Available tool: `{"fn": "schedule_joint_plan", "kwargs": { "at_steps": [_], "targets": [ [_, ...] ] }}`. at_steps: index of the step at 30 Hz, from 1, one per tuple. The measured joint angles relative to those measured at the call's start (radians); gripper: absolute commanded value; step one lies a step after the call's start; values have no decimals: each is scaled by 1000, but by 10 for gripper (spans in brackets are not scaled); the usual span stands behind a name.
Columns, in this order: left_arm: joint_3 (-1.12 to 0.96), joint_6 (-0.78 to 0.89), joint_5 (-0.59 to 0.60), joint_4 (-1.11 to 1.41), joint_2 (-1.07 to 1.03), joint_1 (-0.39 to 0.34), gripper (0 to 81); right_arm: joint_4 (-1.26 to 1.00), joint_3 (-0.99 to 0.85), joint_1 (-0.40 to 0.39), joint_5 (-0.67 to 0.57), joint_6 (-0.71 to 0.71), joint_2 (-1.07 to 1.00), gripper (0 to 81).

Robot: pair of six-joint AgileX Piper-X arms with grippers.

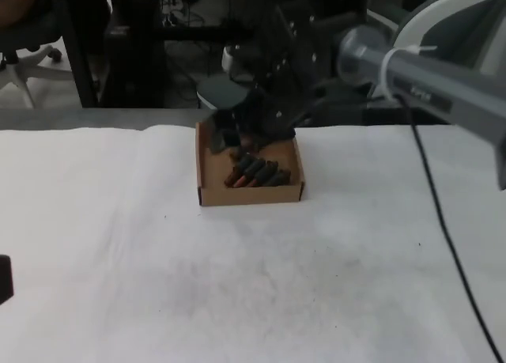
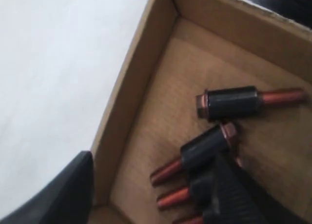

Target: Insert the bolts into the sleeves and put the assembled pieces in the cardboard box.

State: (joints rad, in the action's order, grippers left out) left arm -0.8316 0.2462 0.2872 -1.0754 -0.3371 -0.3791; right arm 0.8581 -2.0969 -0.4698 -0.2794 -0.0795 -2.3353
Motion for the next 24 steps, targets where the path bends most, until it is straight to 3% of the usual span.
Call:
{"fn": "schedule_joint_plan", "kwargs": {
  "at_steps": [8,16,20,24],
  "targets": [
    [0,0,23,0,0,0,666,218,-2,-41,-10,104,171,700],
    [0,0,75,0,0,0,650,253,98,-142,12,116,395,700],
    [0,0,74,0,0,0,650,240,253,-208,71,106,562,700],
    [0,-15,74,-2,22,0,650,143,520,-283,138,29,778,700]
  ]
}}
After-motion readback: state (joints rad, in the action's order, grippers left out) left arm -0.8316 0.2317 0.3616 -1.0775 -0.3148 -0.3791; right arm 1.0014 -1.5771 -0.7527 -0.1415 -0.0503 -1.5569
